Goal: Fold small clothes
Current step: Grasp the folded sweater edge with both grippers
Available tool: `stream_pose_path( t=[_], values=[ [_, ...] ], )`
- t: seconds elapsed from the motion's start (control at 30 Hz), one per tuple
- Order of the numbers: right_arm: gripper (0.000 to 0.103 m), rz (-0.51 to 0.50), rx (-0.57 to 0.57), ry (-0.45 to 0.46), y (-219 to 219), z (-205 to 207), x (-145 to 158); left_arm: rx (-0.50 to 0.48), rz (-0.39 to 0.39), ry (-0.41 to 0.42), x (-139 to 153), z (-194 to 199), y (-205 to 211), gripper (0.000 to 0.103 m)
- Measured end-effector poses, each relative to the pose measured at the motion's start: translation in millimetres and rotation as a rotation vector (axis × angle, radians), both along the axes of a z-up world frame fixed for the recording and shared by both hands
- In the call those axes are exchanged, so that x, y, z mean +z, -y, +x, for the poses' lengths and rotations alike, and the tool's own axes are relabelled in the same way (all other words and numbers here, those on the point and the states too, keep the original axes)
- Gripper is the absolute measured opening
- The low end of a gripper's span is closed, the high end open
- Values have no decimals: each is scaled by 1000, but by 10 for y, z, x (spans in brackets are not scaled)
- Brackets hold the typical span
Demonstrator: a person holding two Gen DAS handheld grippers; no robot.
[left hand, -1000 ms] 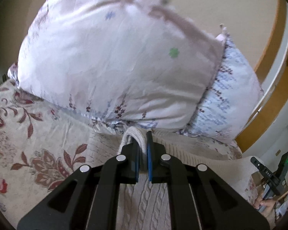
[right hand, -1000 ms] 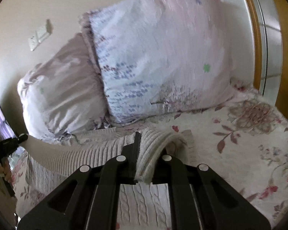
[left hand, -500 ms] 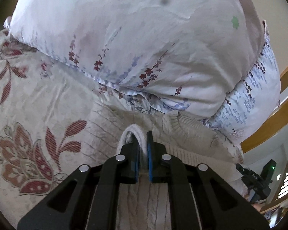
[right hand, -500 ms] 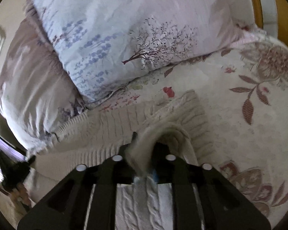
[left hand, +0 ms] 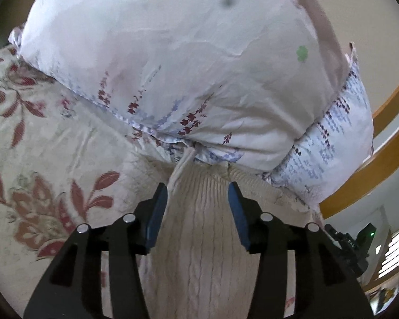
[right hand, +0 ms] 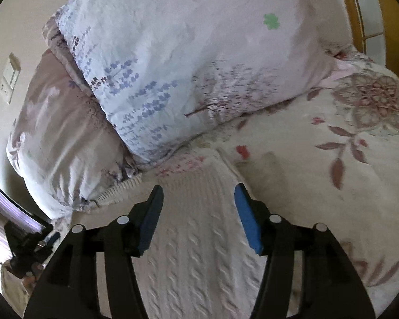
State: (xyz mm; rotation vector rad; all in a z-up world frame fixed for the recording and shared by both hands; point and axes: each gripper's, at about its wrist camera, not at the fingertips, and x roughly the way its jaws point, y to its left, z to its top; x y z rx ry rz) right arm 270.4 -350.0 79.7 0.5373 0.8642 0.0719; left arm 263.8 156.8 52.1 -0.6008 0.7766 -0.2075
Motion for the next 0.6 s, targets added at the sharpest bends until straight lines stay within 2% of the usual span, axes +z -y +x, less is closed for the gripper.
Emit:
stream_pose_path(
  t=[0.17,0.23,0.5,0.6],
  values=[
    [56,-29,-11,-23,190,-244,-54,-16,59,-8,-33,-207,-9,47],
    [50,-39,5,-34,224,-323,-87,-19,83,-17,-66,-276,-10,46],
    [46,-137,54,-66,112,-426,-185,-34,137,-48,-188,-398,43,37],
    [39,-172,69,-86,76,-432,-238,-38,147,-67,-246,-402,59,33]
  ],
)
